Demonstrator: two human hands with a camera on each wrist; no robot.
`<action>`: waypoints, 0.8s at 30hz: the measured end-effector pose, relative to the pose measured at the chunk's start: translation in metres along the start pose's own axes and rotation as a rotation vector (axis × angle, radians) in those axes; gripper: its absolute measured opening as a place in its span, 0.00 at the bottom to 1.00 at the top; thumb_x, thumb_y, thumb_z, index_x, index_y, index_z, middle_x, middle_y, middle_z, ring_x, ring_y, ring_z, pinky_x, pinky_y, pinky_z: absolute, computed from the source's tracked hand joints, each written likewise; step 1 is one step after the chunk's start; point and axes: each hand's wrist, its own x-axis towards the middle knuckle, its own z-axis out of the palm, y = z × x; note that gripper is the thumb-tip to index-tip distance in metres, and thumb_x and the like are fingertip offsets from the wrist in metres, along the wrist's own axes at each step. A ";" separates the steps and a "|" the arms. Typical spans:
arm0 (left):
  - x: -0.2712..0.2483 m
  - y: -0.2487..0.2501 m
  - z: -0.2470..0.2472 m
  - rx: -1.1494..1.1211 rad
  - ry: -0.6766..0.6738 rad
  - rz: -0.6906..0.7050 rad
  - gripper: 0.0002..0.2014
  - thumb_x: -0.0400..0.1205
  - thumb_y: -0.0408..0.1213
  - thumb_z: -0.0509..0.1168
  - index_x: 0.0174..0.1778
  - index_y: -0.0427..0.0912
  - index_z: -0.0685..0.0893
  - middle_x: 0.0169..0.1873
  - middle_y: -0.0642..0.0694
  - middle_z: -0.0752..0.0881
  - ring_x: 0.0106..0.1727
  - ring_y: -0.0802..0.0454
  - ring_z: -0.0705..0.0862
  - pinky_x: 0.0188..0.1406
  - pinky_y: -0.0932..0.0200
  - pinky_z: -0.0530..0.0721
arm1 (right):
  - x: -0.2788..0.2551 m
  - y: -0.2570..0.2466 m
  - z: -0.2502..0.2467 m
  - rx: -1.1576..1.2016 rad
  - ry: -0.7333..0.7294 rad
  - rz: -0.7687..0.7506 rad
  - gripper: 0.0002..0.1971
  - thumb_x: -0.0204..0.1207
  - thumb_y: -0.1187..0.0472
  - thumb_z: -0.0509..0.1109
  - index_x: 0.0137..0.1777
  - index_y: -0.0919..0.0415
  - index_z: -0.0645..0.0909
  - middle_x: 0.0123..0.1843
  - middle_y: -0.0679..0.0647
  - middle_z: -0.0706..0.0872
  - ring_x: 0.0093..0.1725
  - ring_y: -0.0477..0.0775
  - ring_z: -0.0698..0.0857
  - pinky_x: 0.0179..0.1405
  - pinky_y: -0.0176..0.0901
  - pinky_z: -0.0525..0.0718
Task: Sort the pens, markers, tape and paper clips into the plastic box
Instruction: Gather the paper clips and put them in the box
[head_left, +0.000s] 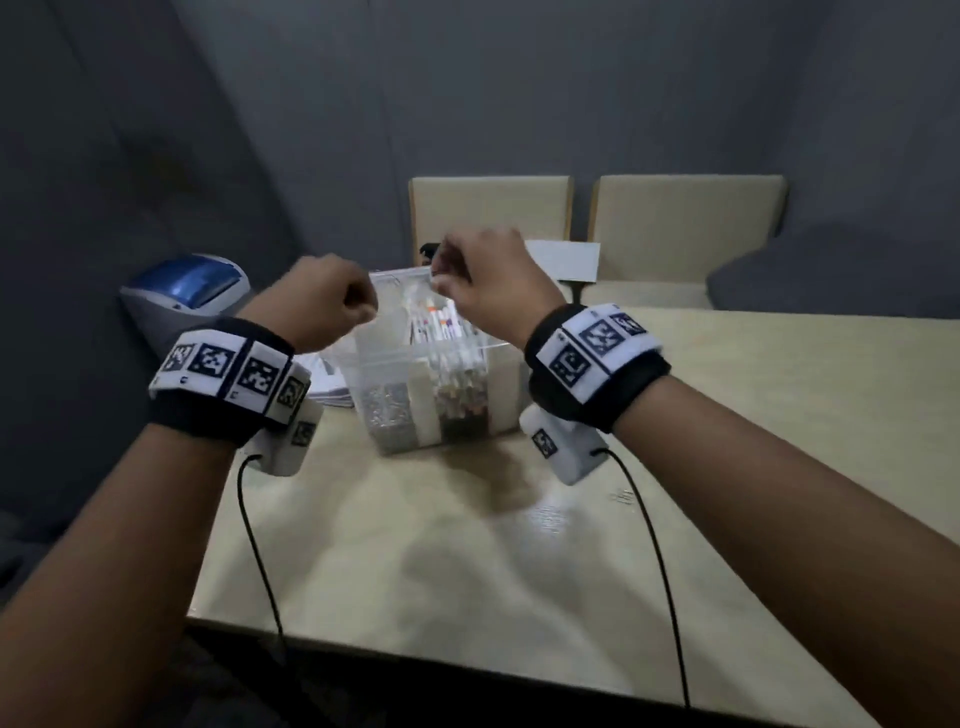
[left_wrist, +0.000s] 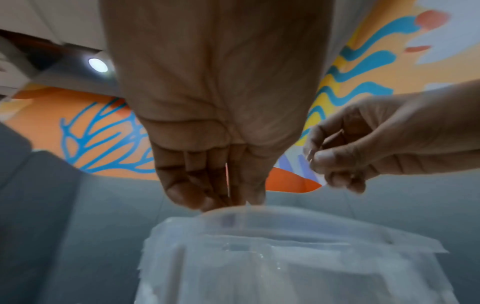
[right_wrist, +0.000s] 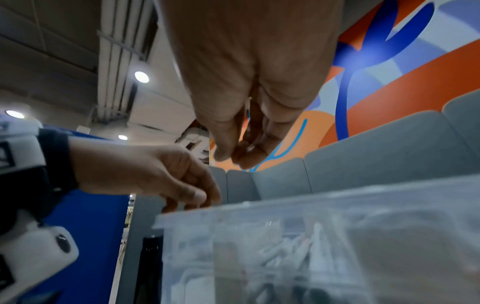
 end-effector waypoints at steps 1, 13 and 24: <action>-0.002 -0.008 0.002 -0.009 -0.026 -0.031 0.06 0.80 0.36 0.70 0.50 0.41 0.88 0.46 0.43 0.89 0.43 0.51 0.82 0.47 0.58 0.76 | 0.007 -0.008 0.010 0.006 -0.037 -0.004 0.05 0.77 0.59 0.73 0.49 0.59 0.85 0.47 0.53 0.87 0.48 0.51 0.83 0.55 0.47 0.83; -0.023 0.049 0.016 -0.302 0.308 0.252 0.03 0.80 0.33 0.68 0.47 0.44 0.86 0.40 0.52 0.85 0.38 0.55 0.82 0.40 0.65 0.78 | -0.060 0.045 -0.033 0.022 -0.146 0.103 0.02 0.75 0.62 0.75 0.45 0.58 0.86 0.39 0.50 0.89 0.35 0.43 0.87 0.38 0.36 0.84; -0.023 0.210 0.177 -0.003 -0.530 0.617 0.11 0.78 0.35 0.67 0.56 0.46 0.85 0.55 0.44 0.82 0.55 0.42 0.83 0.47 0.54 0.81 | -0.200 0.194 -0.064 -0.323 -0.484 0.633 0.05 0.70 0.61 0.72 0.38 0.48 0.85 0.39 0.45 0.87 0.42 0.46 0.85 0.45 0.42 0.85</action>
